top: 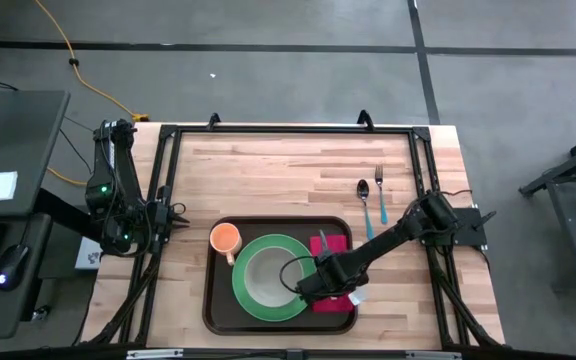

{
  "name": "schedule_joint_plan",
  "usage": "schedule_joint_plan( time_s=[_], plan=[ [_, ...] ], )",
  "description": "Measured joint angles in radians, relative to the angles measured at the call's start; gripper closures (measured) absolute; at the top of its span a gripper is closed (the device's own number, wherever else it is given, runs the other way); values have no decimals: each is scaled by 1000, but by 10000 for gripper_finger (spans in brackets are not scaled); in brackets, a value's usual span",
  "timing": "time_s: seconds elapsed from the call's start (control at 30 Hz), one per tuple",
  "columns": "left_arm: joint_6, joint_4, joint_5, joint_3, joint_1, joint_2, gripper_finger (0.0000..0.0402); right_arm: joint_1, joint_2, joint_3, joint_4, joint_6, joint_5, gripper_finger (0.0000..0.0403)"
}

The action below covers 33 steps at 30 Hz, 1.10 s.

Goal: Set up tray
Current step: Put the yellow knife on the red napkin

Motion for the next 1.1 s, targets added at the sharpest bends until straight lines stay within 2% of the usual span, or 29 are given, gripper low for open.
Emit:
schedule_joint_plan(
  time_s=[0.23,0.63,0.93,1.1],
  plan=[
    [0,0,0,0,0,0,323,0,0,0,0,4,-1,270],
    [0,0,1,0,0,0,323,0,0,-1,0,2,-5,338],
    [0,0,2,0,0,0,323,0,0,-1,-1,1,-24,327],
    [0,0,2,0,0,0,323,0,-21,-2,-2,3,-20,334]
  ],
)
